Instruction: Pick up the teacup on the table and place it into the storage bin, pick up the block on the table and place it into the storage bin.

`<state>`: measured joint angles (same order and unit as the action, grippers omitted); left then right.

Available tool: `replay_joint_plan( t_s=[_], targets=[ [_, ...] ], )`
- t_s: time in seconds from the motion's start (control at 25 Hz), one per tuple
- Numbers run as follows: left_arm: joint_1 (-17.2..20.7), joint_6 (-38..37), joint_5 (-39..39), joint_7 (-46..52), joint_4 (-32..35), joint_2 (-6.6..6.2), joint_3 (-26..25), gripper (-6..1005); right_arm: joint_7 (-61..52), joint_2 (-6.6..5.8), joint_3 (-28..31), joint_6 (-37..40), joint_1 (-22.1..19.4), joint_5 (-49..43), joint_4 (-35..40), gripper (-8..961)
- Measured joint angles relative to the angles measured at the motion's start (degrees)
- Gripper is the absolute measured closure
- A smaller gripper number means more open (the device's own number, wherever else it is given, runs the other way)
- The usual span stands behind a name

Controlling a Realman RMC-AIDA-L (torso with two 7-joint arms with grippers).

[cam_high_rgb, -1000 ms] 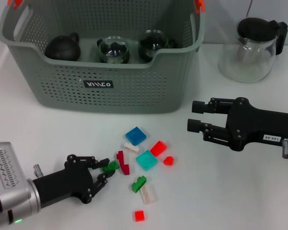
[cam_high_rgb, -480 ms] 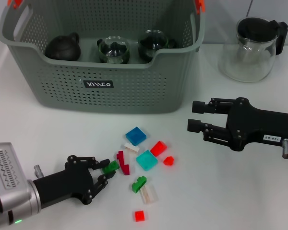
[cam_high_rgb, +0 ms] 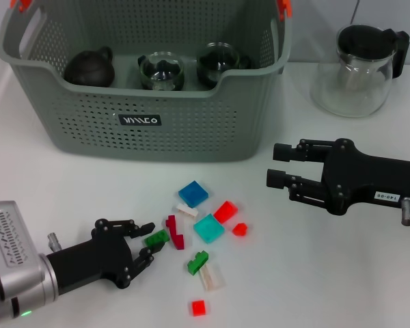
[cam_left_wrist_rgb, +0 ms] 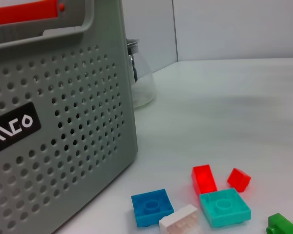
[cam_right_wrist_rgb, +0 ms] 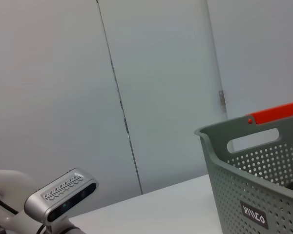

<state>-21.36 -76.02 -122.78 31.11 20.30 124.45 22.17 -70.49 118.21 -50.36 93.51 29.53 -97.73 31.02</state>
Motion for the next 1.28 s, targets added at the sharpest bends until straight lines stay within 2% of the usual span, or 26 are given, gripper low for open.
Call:
replay_joint_plan(
  t_s=[0.24, 0.92, 1.16, 1.28],
  targets=[
    [-0.17, 0.65, -0.02, 0.00, -0.41, 0.00, 0.16, 703, 0.00, 0.00, 0.00, 0.01, 0.09, 0.00, 0.00, 435],
    [-0.39, 1.12, 0.00, 0.28, -0.78, 0.00, 0.17, 796, 0.00, 0.00, 0.00, 0.01, 0.08, 0.00, 0.00, 436],
    [0.27, -5.60, 0.31, 2.61, 0.77, -0.48, -2.98, 820, 0.00, 0.00, 0.00, 0.08, 0.08, 0.00, 0.00, 436],
    [0.55, -11.85, 0.32, 7.23, 2.84, -1.49, -5.58, 823, 0.00, 0.00, 0.00, 0.10, 0.08, 0.00, 0.00, 436]
  ],
)
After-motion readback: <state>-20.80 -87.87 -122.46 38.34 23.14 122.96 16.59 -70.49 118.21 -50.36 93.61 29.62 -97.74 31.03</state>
